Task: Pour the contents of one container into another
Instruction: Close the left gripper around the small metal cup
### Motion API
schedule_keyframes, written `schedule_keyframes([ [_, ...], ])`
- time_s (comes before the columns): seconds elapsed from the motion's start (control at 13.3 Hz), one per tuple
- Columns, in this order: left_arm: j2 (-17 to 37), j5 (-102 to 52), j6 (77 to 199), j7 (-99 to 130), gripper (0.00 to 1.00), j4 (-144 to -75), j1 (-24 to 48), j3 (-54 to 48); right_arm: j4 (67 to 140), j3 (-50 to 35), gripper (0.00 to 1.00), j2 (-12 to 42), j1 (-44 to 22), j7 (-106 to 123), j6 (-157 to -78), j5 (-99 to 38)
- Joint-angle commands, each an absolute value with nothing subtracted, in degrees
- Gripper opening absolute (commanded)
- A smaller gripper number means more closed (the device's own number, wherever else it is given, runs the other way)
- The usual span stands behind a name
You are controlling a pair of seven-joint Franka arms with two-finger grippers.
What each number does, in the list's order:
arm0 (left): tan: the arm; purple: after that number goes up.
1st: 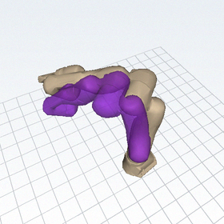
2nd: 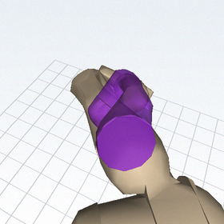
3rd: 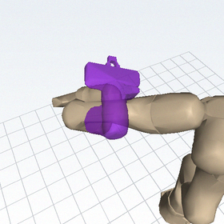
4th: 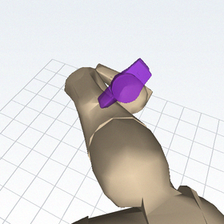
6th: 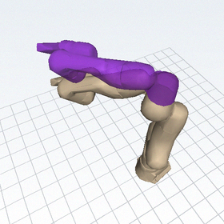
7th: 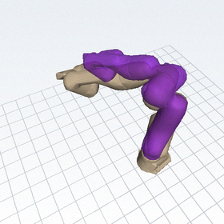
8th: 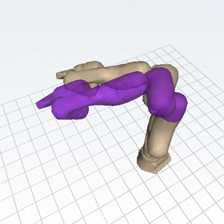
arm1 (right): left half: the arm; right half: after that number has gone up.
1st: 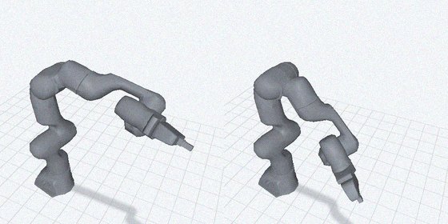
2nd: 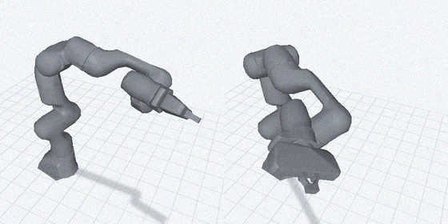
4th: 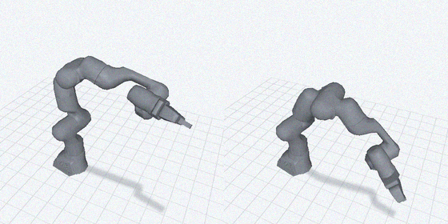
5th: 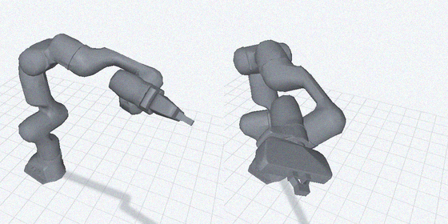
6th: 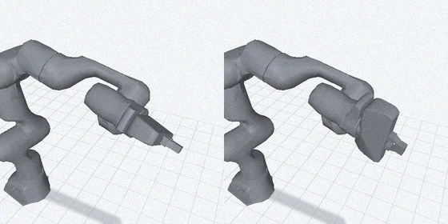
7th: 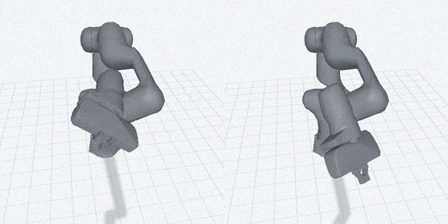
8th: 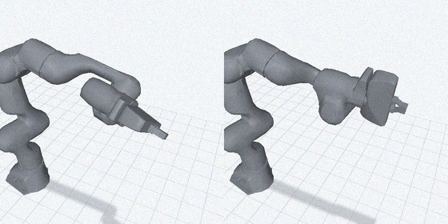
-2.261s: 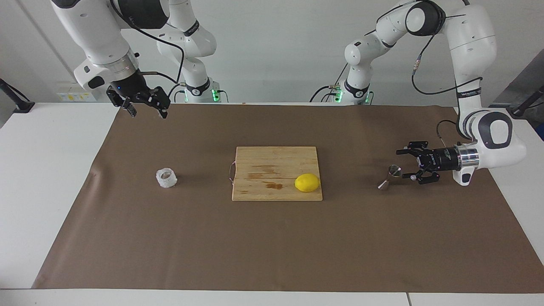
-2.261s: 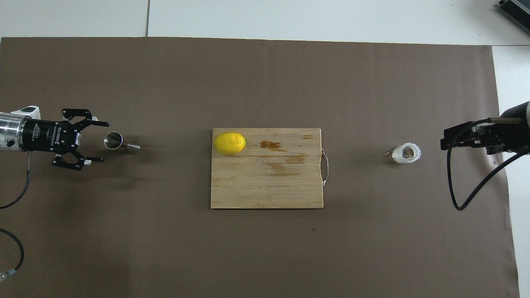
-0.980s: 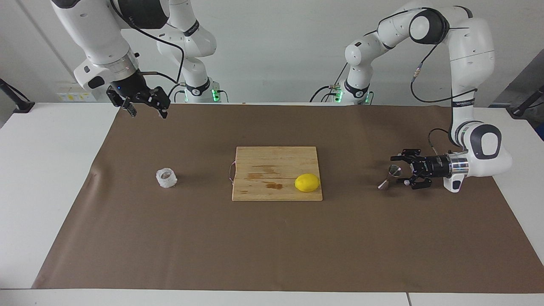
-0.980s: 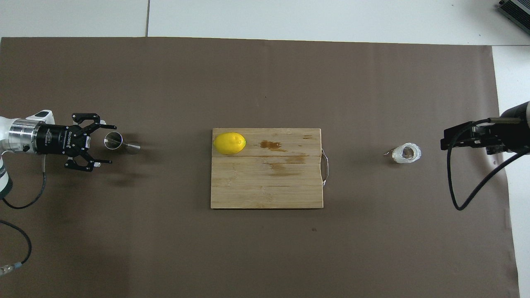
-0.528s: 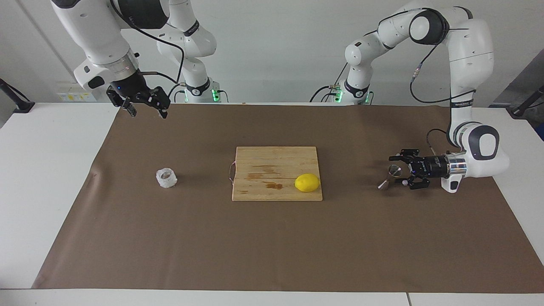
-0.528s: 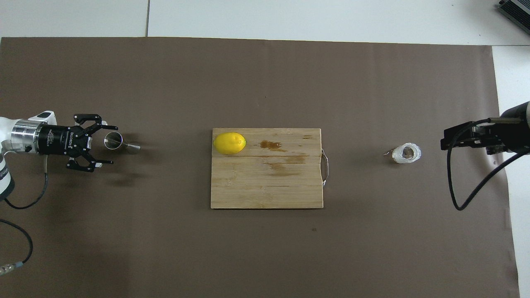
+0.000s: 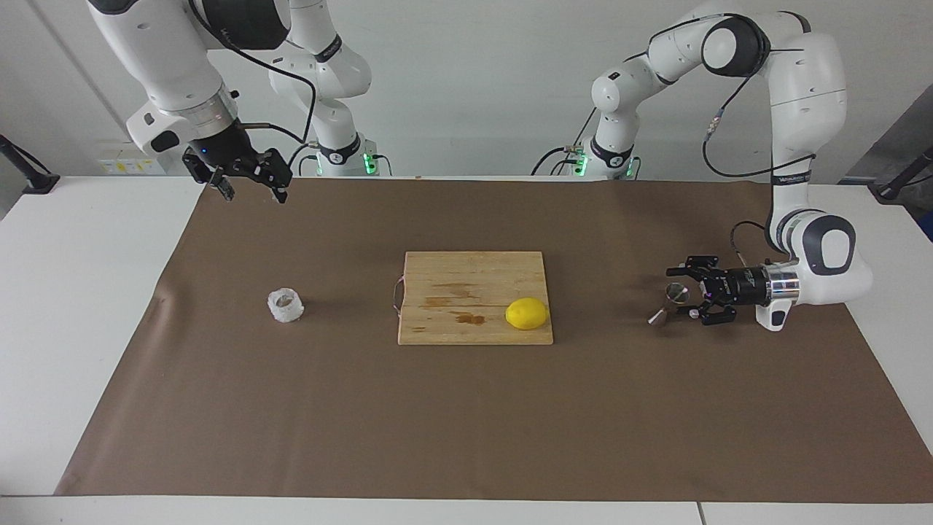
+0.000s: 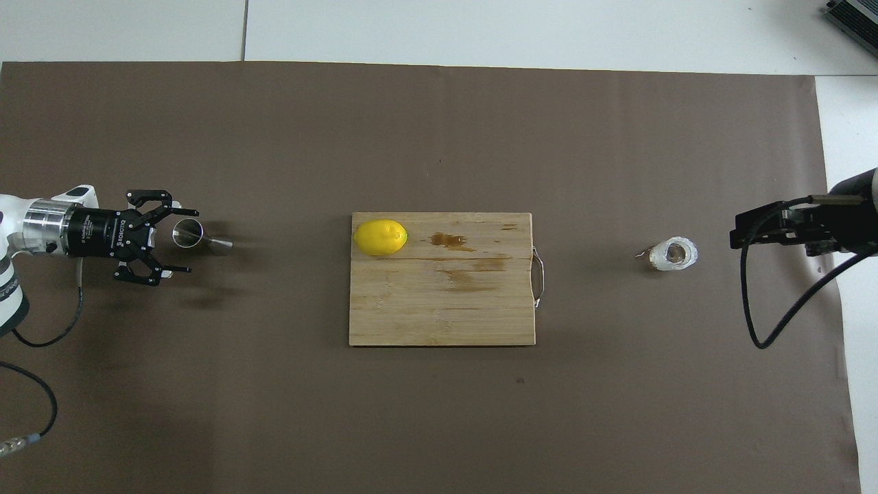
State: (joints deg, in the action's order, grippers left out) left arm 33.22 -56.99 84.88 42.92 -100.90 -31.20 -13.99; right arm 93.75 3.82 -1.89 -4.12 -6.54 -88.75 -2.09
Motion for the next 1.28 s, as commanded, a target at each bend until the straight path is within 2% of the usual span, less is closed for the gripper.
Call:
schedule_keyframes([
  [0.0, 33.1, -57.9, 85.6, 44.2, 1.0, -101.8, -32.0, -14.7, 94.7, 4.2, 1.0, -3.0, -3.9, -5.4, -88.7, -3.3],
  [0.3, 33.1, -57.9, 85.6, 46.5, 0.9, -101.8, -31.9, -14.6, 94.7, 4.2, 1.0, -3.0, -3.9, -5.4, -88.7, -3.3],
  [0.6, 33.1, -57.8, 85.4, 46.7, 0.88, -101.9, -32.0, -14.7, 94.7, 4.2, 1.0, -3.0, -3.9, -5.4, -88.7, -3.3],
  [0.75, 33.1, -57.8, 85.3, 46.6, 0.81, -101.9, -32.0, -14.7, 94.7, 4.2, 1.0, -3.0, -3.9, -5.4, -88.7, -3.3],
  [0.98, 33.1, -57.8, 85.3, 46.1, 0.58, -101.9, -32.0, -14.7, 94.7, 4.2, 1.0, -3.0, -3.9, -5.4, -88.7, -3.3],
  [1.13, 33.1, -57.8, 85.2, 45.9, 0.25, -101.9, -32.0, -14.7, 94.7, 4.2, 1.0, -3.0, -3.9, -5.4, -88.7, -3.3],
  [1.21, 33.1, -57.8, 85.2, 45.8, 0.13, -101.9, -32.0, -14.8, 94.7, 4.2, 1.0, -3.0, -3.9, -5.4, -88.7, -3.3],
])
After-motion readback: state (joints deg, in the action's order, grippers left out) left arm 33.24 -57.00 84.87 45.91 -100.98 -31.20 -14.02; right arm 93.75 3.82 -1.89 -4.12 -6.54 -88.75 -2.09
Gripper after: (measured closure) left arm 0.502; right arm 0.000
